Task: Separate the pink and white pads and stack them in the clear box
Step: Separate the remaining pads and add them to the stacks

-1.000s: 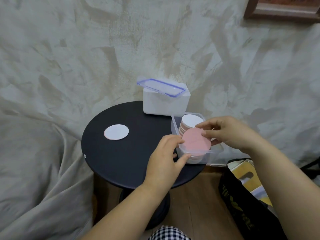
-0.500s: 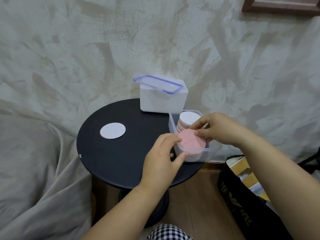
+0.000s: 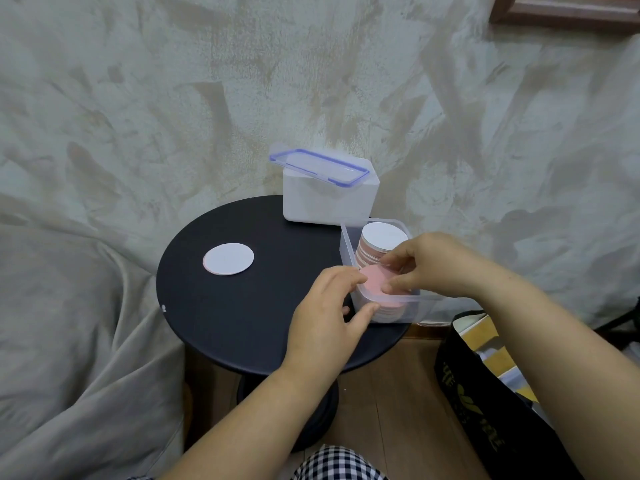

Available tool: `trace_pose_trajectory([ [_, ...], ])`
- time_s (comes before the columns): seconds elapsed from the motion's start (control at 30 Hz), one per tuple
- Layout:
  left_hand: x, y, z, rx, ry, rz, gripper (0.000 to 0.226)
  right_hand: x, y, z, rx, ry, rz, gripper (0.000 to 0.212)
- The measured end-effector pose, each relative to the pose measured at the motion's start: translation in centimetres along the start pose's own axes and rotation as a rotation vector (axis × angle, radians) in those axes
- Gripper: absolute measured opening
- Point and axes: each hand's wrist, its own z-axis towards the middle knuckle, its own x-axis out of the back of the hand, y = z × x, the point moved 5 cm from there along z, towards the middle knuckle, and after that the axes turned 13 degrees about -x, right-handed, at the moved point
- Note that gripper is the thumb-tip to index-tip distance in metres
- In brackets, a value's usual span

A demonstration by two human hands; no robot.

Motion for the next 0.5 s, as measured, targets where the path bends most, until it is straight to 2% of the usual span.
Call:
trace_pose_trajectory([
  [0.37,0.7,-0.7,0.0,0.076,-0.024,-0.094,0.032,0.0,-1.0,-0.3,0.081,0.019,-0.201,0.034],
  [0.5,4.9,-2.9,0.5,0.086,0.062,0.092,0.023,0.9,-1.3,-1.1,0.071,0.105,-0.111,0.031],
])
